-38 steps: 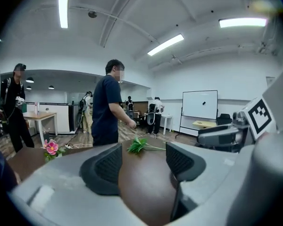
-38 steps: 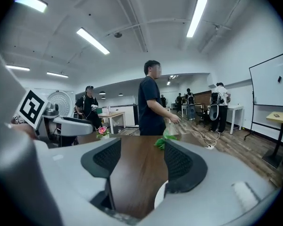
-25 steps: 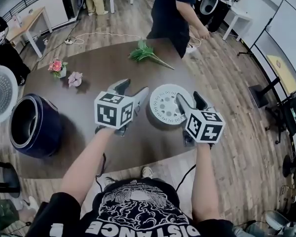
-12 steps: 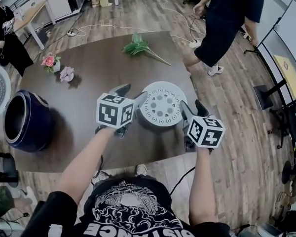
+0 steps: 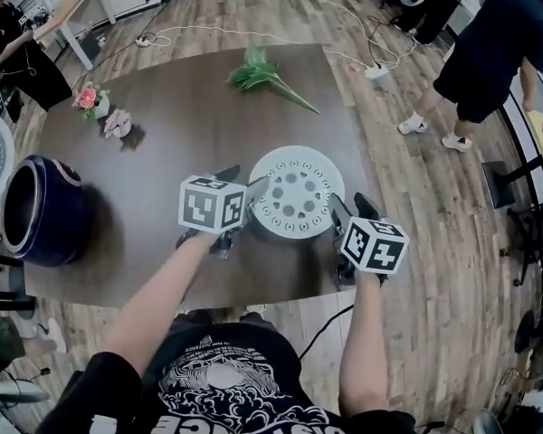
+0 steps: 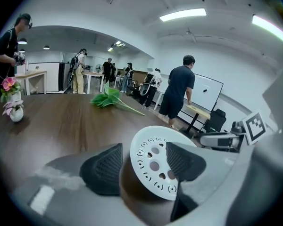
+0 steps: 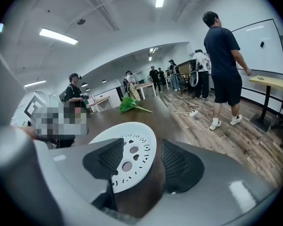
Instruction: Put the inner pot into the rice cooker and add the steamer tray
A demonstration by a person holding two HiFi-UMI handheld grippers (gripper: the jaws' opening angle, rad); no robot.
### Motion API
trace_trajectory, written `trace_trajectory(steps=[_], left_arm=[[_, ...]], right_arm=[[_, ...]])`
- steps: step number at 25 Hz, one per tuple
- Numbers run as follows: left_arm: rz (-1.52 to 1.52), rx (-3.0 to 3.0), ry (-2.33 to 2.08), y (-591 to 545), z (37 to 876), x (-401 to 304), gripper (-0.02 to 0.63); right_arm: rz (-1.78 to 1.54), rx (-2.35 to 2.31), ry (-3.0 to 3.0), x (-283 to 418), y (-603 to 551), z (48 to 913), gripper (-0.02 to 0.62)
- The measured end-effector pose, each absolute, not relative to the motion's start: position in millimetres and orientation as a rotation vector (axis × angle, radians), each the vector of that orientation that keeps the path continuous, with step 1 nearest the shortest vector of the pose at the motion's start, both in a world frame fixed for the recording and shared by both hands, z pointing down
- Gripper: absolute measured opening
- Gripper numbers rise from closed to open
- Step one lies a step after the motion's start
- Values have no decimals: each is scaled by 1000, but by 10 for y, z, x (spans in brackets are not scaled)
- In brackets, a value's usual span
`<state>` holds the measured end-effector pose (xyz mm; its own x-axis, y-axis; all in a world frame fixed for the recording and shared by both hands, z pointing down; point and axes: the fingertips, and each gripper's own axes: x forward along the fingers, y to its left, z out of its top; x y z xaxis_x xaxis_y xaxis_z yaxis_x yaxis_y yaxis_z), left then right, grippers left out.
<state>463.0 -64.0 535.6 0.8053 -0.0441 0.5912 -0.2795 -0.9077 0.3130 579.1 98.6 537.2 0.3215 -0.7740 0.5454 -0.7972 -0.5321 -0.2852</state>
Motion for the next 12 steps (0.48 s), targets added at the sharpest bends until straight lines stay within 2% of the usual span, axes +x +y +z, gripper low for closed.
trace_trajectory(steps=[8, 12], left_arm=[[884, 2481, -285, -660, 5661, 4639, 293], [891, 2453, -305, -688, 5722, 4622, 281]], right_arm=[[1158, 2481, -1482, 5780, 912, 5679, 230], [1182, 2466, -1450, 5773, 906, 5771, 182]])
